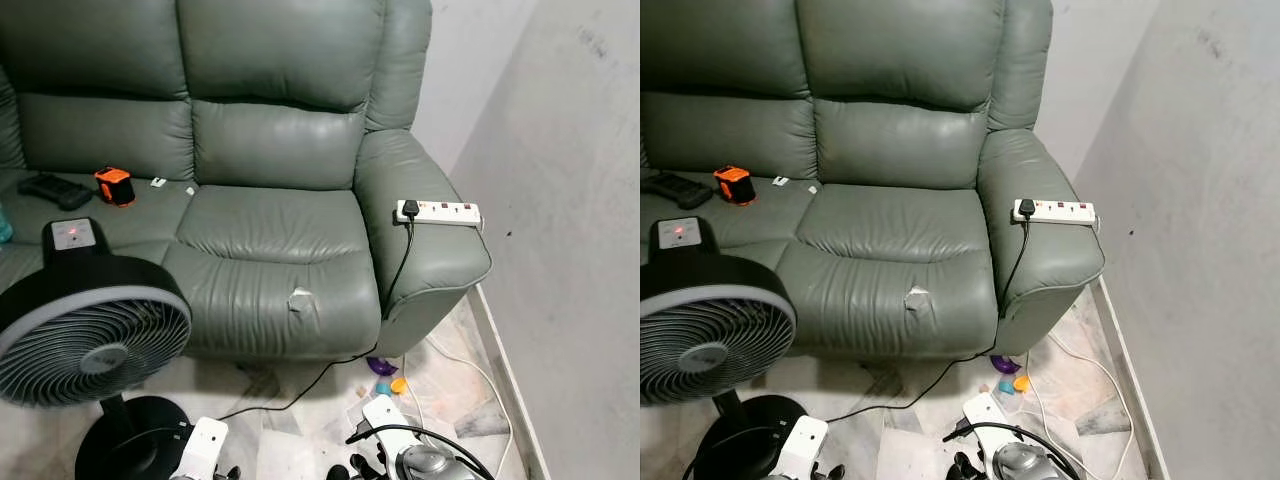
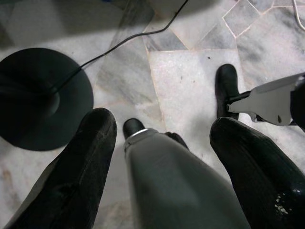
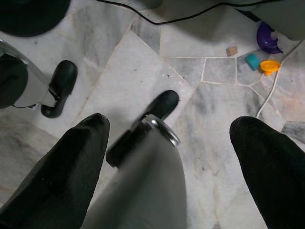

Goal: Hang keys on a hook

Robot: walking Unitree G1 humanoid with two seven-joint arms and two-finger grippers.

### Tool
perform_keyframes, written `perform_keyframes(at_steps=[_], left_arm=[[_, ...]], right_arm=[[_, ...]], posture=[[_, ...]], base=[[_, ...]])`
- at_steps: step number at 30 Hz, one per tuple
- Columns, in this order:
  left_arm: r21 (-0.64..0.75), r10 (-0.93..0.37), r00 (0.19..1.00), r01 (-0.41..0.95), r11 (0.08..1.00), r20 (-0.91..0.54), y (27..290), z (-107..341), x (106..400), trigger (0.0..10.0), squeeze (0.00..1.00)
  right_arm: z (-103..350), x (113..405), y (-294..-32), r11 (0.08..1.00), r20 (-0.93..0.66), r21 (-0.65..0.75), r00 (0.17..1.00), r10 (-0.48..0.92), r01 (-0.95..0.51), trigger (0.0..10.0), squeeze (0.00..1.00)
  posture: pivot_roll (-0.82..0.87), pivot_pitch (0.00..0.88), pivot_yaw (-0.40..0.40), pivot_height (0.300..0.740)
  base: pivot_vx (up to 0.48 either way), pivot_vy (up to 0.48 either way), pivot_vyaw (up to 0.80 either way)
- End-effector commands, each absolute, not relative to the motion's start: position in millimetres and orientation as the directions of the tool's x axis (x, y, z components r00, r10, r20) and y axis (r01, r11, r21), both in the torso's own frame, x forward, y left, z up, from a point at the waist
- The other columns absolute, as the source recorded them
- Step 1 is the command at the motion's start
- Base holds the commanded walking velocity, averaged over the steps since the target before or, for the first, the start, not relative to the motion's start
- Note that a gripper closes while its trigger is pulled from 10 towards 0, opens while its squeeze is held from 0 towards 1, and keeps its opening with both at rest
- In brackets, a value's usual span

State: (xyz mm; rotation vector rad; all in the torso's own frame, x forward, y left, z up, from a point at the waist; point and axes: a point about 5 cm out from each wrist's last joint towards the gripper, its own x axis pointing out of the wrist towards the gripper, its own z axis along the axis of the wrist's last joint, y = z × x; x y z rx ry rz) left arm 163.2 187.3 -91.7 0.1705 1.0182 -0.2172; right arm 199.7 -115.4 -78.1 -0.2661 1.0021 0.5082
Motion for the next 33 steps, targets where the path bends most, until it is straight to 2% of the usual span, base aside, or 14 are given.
perform_keyframes(at_steps=[1, 26, 33], left_arm=[[0.04, -0.099, 0.486, 0.266, 0.963, -0.868, 186.5, -94.3, 157.7, 10.0, 0.0], [0.05, -0.094, 0.489, 0.273, 0.961, -0.867, 187.9, -92.9, 161.0, 10.0, 0.0], [0.045, -0.096, 0.504, 0.26, 0.965, -0.858, 187.6, -91.9, 162.7, 10.0, 0.0]], right_arm=[[-79.8, 197.2, -120.2, 0.853, -0.864, 0.012, 0.425, 0.272, -0.522, 10.0, 0.0], [-78.1, 200.5, -119.1, 0.854, -0.861, 0.01, 0.43, 0.271, -0.519, 10.0, 0.0], [-77.3, 202.1, -119.8, 0.857, -0.859, 0.004, 0.436, 0.267, -0.515, 10.0, 0.0]], posture=[[0.07, 0.071, -0.089, 0.74], [0.07, 0.067, -0.089, 0.74], [0.07, 0.061, -0.09, 0.74]], base=[[-0.292, 0.0, 0.0], [-0.294, 0.0, 0.0], [0.0, 0.0, 0.0]])
